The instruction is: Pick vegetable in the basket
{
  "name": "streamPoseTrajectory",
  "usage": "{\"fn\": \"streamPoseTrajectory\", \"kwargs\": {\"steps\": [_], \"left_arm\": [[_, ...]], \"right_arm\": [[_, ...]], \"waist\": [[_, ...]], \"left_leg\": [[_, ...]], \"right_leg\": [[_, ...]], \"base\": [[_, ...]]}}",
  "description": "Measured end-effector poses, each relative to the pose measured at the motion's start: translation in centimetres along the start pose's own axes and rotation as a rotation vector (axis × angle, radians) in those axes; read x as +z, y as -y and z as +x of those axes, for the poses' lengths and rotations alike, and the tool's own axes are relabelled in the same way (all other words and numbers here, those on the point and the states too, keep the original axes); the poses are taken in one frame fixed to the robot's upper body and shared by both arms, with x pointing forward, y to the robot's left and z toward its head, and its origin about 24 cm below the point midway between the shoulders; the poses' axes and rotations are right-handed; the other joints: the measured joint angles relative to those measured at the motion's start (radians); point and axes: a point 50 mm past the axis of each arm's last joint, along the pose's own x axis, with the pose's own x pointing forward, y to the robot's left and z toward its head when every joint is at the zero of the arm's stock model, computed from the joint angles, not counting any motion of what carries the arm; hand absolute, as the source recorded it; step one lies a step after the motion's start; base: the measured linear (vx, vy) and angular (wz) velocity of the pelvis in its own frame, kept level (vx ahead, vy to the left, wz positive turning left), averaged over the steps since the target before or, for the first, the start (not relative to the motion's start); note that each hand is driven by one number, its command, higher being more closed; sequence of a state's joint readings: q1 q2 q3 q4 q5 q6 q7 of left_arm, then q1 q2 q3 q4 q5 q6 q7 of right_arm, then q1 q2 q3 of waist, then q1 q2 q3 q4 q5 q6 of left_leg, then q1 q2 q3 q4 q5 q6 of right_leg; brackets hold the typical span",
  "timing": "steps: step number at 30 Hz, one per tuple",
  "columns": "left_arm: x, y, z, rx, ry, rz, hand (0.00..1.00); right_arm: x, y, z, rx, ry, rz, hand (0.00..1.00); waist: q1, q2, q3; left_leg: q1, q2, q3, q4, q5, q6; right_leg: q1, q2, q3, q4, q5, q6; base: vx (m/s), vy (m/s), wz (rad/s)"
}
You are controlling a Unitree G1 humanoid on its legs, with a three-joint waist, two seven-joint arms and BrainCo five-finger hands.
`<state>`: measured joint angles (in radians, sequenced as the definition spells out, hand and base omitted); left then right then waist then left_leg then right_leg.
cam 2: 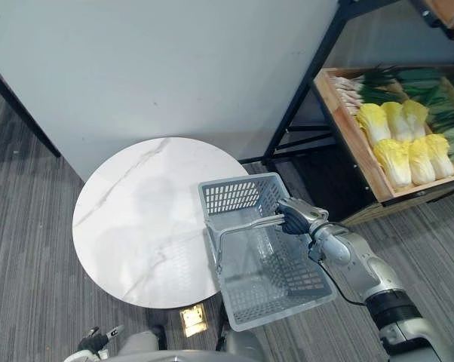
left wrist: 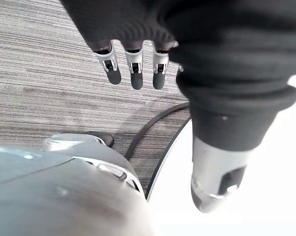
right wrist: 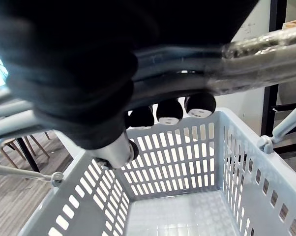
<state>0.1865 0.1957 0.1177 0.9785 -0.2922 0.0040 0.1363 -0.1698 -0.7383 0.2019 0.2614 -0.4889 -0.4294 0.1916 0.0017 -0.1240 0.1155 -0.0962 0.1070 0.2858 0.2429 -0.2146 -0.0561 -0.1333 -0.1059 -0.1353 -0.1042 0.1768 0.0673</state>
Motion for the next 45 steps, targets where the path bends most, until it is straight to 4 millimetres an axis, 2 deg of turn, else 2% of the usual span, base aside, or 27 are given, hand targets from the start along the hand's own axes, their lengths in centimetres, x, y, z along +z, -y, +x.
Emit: {"fn": "streamPoseTrajectory", "kwargs": {"steps": [2,8,10,12,14,15,17,19,20,21,22,23,24,26,28,30,31,32,33,34,35,36,37,39,43,44,45], "left_arm": [[-1.2,-0.2,-0.2,0.007,-0.045,-0.003,0.0],[-2.6,-0.1,-0.5,0.007,-0.099,-0.004,0.0],[-3.9,-0.4,-0.8,0.015,-0.13,0.019,0.0],[-4.6,-0.4,-1.1,0.015,-0.147,0.021,0.0],[-4.8,-0.4,-1.1,0.009,-0.151,0.025,0.0],[-4.7,-0.3,-1.1,0.006,-0.15,0.026,0.0],[-4.2,-0.1,-0.9,-0.005,-0.135,0.039,0.0],[-3.4,0.1,-0.7,-0.014,-0.114,0.069,0.0],[-3.2,-0.1,-0.6,-0.014,-0.107,0.096,0.0],[-3.1,-0.2,-0.6,-0.016,-0.104,0.123,0.0],[-2.9,-0.2,-0.4,-0.016,-0.1,0.158,0.0],[-2.6,0.0,-0.3,-0.022,-0.101,0.172,0.0],[-2.5,0.0,-0.2,-0.022,-0.096,0.176,0.0],[-1.5,0.0,0.0,-0.024,-0.072,0.177,0.0],[-1.2,0.0,0.1,-0.026,-0.064,0.18,0.0],[-0.7,-0.7,0.2,-0.007,-0.051,0.191,0.0],[-0.7,-0.8,0.2,-0.005,-0.05,0.192,0.0],[-0.5,-1.1,0.3,0.005,-0.045,0.194,0.0],[-0.3,-1.1,0.4,0.013,-0.043,0.184,0.0],[-0.6,-0.5,0.3,0.004,-0.051,0.17,0.0],[-0.7,-0.2,0.3,-0.005,-0.052,0.166,0.0],[-0.7,-0.1,0.2,-0.007,-0.052,0.163,0.0],[-0.8,0.0,0.2,-0.006,-0.052,0.158,0.0],[-1.0,0.3,0.2,-0.002,-0.061,0.146,0.0],[-0.6,0.6,0.2,0.002,-0.034,0.142,0.0],[-0.6,0.6,0.2,0.0,-0.029,0.142,0.0],[-0.8,0.7,0.1,0.001,-0.035,0.141,0.0]], "right_arm": [[0.4,-0.1,-0.2,0.012,0.021,0.026,1.0],[1.0,-0.7,-0.5,0.047,0.055,0.029,1.0],[1.1,-0.8,-0.5,0.052,0.057,0.033,1.0],[0.9,-1.0,-0.6,0.056,0.048,0.04,1.0],[0.5,-1.5,-1.2,0.056,0.022,0.06,1.0],[0.4,-1.6,-1.4,0.046,0.013,0.07,1.0],[0.0,-1.6,-2.0,-0.021,-0.021,0.112,1.0],[-0.5,-1.9,-2.8,-0.093,-0.059,0.157,1.0],[-0.4,-2.1,-3.2,-0.119,-0.07,0.175,1.0],[-0.3,-2.2,-3.4,-0.135,-0.071,0.18,1.0],[0.0,-2.2,-3.5,-0.16,-0.066,0.184,1.0],[0.3,-2.3,-3.5,-0.16,-0.055,0.183,1.0],[0.4,-2.5,-3.4,-0.159,-0.052,0.183,1.0],[0.9,-2.7,-3.1,-0.173,-0.027,0.186,1.0],[1.4,-2.9,-2.6,-0.167,-0.001,0.164,1.0],[2.2,-3.2,-2.0,-0.147,0.046,0.158,1.0],[2.3,-3.2,-1.9,-0.145,0.05,0.158,1.0],[2.7,-3.3,-1.6,-0.139,0.072,0.158,1.0],[2.7,-3.3,-1.4,-0.141,0.076,0.16,1.0],[2.5,-3.4,-1.4,-0.134,0.066,0.164,1.0],[2.3,-3.6,-1.4,-0.127,0.057,0.167,1.0],[2.2,-3.7,-1.4,-0.123,0.054,0.168,1.0],[2.5,-3.8,-0.9,-0.111,0.069,0.166,1.0],[2.8,-4.0,-0.4,-0.094,0.086,0.164,1.0],[2.5,-4.7,-0.7,-0.076,0.058,0.184,1.0],[2.3,-4.8,-0.8,-0.073,0.036,0.19,1.0],[2.0,-5.1,-0.8,-0.063,0.005,0.2,1.0]], "waist": [[-0.001,0.013,-0.014],[0.003,0.035,-0.035],[-0.002,0.049,-0.043],[-0.006,0.087,-0.037],[-0.019,0.106,-0.035],[-0.023,0.11,-0.035],[-0.034,0.102,-0.026],[-0.058,0.094,-0.003],[-0.074,0.081,0.004],[-0.083,0.079,0.006],[-0.079,0.106,0.02],[-0.085,0.112,0.031],[-0.085,0.114,0.033],[-0.078,0.116,0.035],[-0.075,0.112,0.033],[-0.067,0.092,0.024],[-0.065,0.089,0.022],[-0.049,0.065,0.007],[-0.042,0.072,0.006],[-0.03,0.089,-0.006],[-0.03,0.092,-0.01],[-0.028,0.088,-0.012],[-0.025,0.072,-0.021],[-0.027,0.072,-0.025],[-0.057,0.078,-0.028],[-0.057,0.079,-0.027],[-0.05,0.081,-0.026]], "left_leg": [[0.016,0.002,0.011,-0.006,0.0,0.0],[0.062,0.004,0.038,-0.03,0.001,0.0],[0.066,0.022,0.061,0.006,-0.027,-0.004],[0.061,0.074,0.069,0.123,-0.101,-0.01],[0.059,0.098,0.073,0.188,-0.142,-0.004],[0.059,0.099,0.075,0.203,-0.153,-0.003],[0.064,0.096,0.101,0.237,-0.169,0.012],[0.053,0.091,0.143,0.254,-0.191,0.031],[0.038,0.083,0.172,0.263,-0.198,0.043],[0.028,0.082,0.189,0.263,-0.198,0.055],[0.033,0.102,0.259,0.232,-0.179,0.088],[0.034,0.104,0.308,0.184,-0.145,0.097],[0.035,0.106,0.335,0.157,-0.127,0.098],[0.017,0.143,0.422,0.134,-0.087,0.12],[-0.005,0.185,0.469,0.168,-0.087,0.121],[-0.007,0.215,0.538,0.182,-0.086,0.119],[-0.007,0.218,0.55,0.184,-0.085,0.117],[-0.007,0.233,0.608,0.198,-0.078,0.105],[-0.007,0.245,0.624,0.199,-0.068,0.101],[0.0,0.244,0.641,0.158,-0.031,0.098],[0.019,0.249,0.672,0.119,0.0,0.094],[0.029,0.248,0.694,0.109,0.01,0.093],[0.046,0.25,0.748,0.112,0.016,0.086],[0.068,0.265,0.799,0.114,0.033,0.067],[0.092,0.288,0.793,0.108,0.089,0.046],[0.097,0.294,0.761,0.111,0.099,0.044],[0.096,0.3,0.655,0.127,0.117,0.048]], "right_leg": [[0.006,0.004,0.011,0.0,-0.001,-0.001],[0.024,0.009,0.029,-0.001,0.003,0.001],[0.035,0.022,0.041,0.005,-0.006,0.0],[0.028,0.057,0.062,0.083,-0.053,0.004],[0.002,0.07,0.071,0.191,-0.102,0.005],[-0.012,0.069,0.077,0.228,-0.119,0.006],[-0.056,0.063,0.115,0.296,-0.129,0.012],[-0.083,0.056,0.152,0.304,-0.103,0.025],[-0.109,0.054,0.168,0.296,-0.065,0.02],[-0.124,0.059,0.171,0.278,-0.029,0.013],[-0.121,0.065,0.141,0.228,0.037,-0.02],[-0.155,0.042,0.014,0.374,-0.066,-0.106],[-0.163,0.028,-0.039,0.446,-0.112,-0.128],[-0.127,-0.04,-0.176,0.647,-0.202,-0.139],[-0.086,-0.094,-0.221,0.722,-0.214,-0.147],[-0.007,-0.179,-0.234,0.769,-0.205,-0.138],[0.002,-0.188,-0.236,0.768,-0.199,-0.137],[0.036,-0.228,-0.244,0.708,-0.131,-0.121],[0.04,-0.208,-0.268,0.657,-0.146,-0.106],[0.052,-0.185,-0.298,0.582,-0.142,-0.1],[0.079,-0.171,-0.316,0.517,-0.153,-0.082],[0.089,-0.17,-0.331,0.484,-0.166,-0.063],[0.093,-0.167,-0.357,0.427,-0.196,-0.019],[0.129,-0.121,-0.354,0.311,-0.198,-0.009],[0.2,-0.05,-0.347,0.134,-0.188,0.005],[0.208,-0.038,-0.336,0.119,-0.188,0.005],[0.21,-0.024,-0.294,0.112,-0.188,0.004]], "base": [[0.01,-0.016,-0.2],[0.02,0.002,-0.11],[0.03,0.014,-0.29],[0.0,0.032,-0.35],[-0.02,0.065,-0.19],[-0.02,0.127,-0.34],[-0.03,0.134,-0.46],[-0.13,0.154,-0.57],[-0.16,0.135,-0.64],[-0.22,0.158,-0.98],[-0.22,0.147,-1.11],[-0.22,0.145,-1.19],[-0.2,0.15,-1.15],[-0.16,0.114,-1.2],[-0.1,-0.011,-1.01],[-0.11,-0.113,-1.03],[-0.11,-0.198,-1.14],[-0.07,-0.173,-1.11],[-0.13,-0.238,-1.42],[-0.1,-0.212,-1.04],[-0.11,-0.218,-0.84],[-0.08,-0.246,-0.94],[-0.07,-0.258,-1.14],[-0.05,-0.259,-1.04],[-0.07,-0.26,-0.46],[-0.09,-0.193,-0.5],[-0.13,-0.217,-0.8]]}}
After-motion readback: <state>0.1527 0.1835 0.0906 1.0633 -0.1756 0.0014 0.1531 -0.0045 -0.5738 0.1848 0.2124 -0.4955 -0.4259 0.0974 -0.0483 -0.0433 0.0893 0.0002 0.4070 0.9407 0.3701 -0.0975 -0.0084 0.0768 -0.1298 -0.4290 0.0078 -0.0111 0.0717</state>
